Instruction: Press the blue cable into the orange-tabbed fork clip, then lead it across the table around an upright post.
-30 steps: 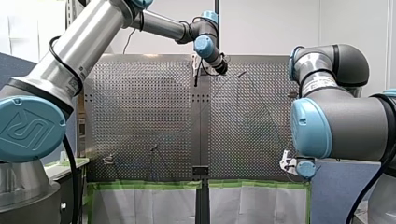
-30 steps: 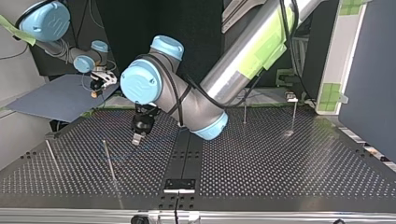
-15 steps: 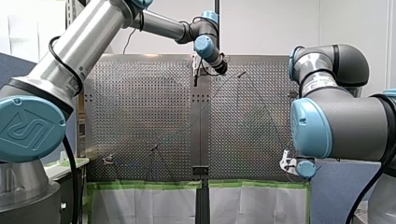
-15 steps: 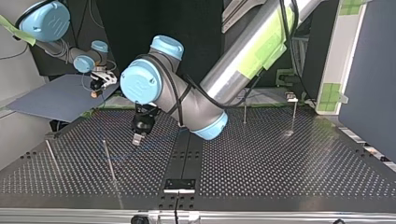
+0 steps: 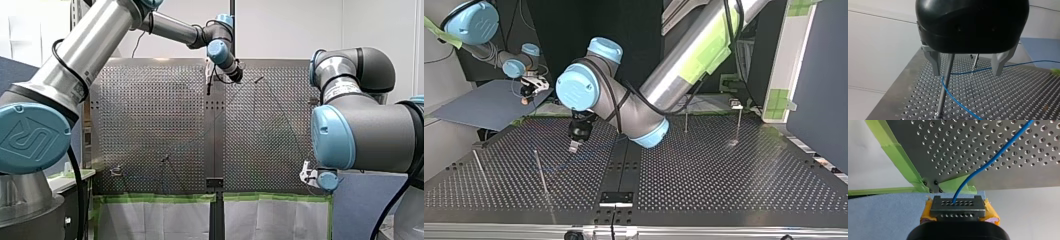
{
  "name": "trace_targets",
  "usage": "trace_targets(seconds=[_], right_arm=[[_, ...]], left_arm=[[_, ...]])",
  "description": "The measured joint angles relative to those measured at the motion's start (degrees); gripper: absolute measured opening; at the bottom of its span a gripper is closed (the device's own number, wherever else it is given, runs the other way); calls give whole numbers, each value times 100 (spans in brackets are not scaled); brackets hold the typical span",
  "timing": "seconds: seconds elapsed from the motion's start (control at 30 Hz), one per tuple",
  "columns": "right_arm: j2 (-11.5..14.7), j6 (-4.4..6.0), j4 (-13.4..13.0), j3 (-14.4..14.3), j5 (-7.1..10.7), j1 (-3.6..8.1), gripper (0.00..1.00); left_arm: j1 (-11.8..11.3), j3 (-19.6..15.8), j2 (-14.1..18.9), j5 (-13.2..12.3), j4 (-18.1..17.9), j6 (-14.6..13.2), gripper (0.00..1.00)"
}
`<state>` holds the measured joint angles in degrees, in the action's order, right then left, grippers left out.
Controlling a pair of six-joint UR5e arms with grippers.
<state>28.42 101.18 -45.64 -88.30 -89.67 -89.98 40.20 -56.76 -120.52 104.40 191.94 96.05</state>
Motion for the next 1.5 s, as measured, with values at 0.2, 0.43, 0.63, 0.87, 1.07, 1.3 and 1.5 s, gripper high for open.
trace_targets(seconds=[0.2,0.43,0.63,0.87,1.07,1.3,1.5], right_arm=[[0,-3,9,0,2,3,0],[-3,-14,26,0,2,-4,0],[0,-17,20,0,2,-4,0],[-1,-18,22,0,2,12,0],[-2,-18,17,0,2,12,0],[0,-22,27,0,2,-3,0],[-2,-23,28,0,4,-12,0]], left_arm=[[-71,-291,253,-37,-239,60,100],[-109,-589,549,-85,-538,312,100],[-94,-876,835,-98,-822,546,100],[-72,-1224,1179,-94,-1169,743,100],[-52,-1546,1315,-78,-1491,708,100],[-41,-1930,1325,-81,-1875,695,100],[-37,-2237,1326,-79,-2184,695,100]])
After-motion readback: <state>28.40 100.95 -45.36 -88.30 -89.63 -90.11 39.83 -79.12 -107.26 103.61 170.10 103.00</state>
